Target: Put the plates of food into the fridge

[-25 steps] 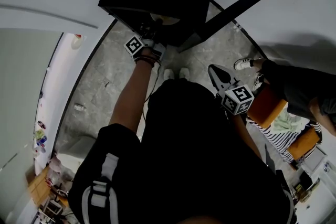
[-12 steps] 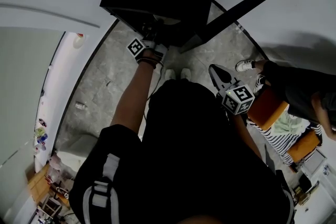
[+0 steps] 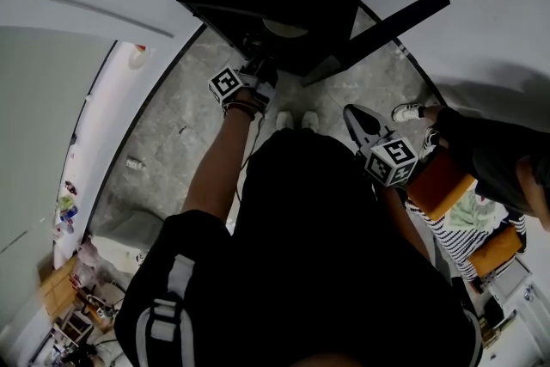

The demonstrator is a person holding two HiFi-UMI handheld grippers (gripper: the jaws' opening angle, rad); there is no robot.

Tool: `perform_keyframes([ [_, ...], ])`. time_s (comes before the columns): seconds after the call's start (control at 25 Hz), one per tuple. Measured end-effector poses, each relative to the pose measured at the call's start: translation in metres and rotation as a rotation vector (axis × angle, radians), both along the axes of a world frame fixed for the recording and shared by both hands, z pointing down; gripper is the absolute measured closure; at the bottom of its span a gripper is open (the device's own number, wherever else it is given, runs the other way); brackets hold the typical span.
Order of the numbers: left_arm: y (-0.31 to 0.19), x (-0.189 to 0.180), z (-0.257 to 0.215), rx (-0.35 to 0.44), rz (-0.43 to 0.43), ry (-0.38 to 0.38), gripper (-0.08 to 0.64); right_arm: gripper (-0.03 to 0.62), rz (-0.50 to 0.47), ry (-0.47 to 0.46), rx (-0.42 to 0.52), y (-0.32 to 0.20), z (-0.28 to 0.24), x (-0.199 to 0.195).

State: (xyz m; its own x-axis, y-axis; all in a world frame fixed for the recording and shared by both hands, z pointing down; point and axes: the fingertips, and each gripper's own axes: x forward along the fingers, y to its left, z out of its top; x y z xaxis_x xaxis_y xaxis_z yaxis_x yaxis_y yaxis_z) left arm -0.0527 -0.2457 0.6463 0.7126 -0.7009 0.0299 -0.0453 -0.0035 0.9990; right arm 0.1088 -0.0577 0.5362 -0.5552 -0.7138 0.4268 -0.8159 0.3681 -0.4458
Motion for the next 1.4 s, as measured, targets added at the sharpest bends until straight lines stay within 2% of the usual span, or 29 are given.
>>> perform_keyframes([
  [0.16, 0.018, -0.006, -0.012, 0.045, 0.018, -0.052, 0.462, 0.568, -0.01, -0.009, 0.004, -0.002, 0.001, -0.005],
  [0.36, 0.043, -0.008, -0.032, 0.119, 0.068, -0.156, 0.502, 0.568, -0.026, -0.008, 0.0, -0.001, 0.005, -0.01],
  [0.56, 0.061, -0.004, -0.054, 0.223, 0.144, -0.278, 0.52, 0.568, -0.043, -0.026, -0.002, -0.001, 0.007, -0.018],
  [0.76, 0.081, 0.011, -0.079, 0.369, 0.244, -0.419, 0.523, 0.568, -0.058, -0.029, -0.002, -0.001, 0.007, -0.023],
  [1.04, 0.11, 0.028, -0.105, 0.518, 0.332, -0.538, 0.523, 0.568, -0.08, -0.028, 0.013, 0.002, 0.004, -0.027],
  [1.24, 0.122, 0.028, -0.121, 0.614, 0.357, -0.657, 0.523, 0.569, -0.11, -0.007, 0.037, 0.002, 0.001, -0.033],
  [1.4, 0.128, 0.02, -0.132, 0.67, 0.326, -0.75, 0.523, 0.569, -0.122, 0.0, 0.052, 0.0, -0.003, -0.035],
])
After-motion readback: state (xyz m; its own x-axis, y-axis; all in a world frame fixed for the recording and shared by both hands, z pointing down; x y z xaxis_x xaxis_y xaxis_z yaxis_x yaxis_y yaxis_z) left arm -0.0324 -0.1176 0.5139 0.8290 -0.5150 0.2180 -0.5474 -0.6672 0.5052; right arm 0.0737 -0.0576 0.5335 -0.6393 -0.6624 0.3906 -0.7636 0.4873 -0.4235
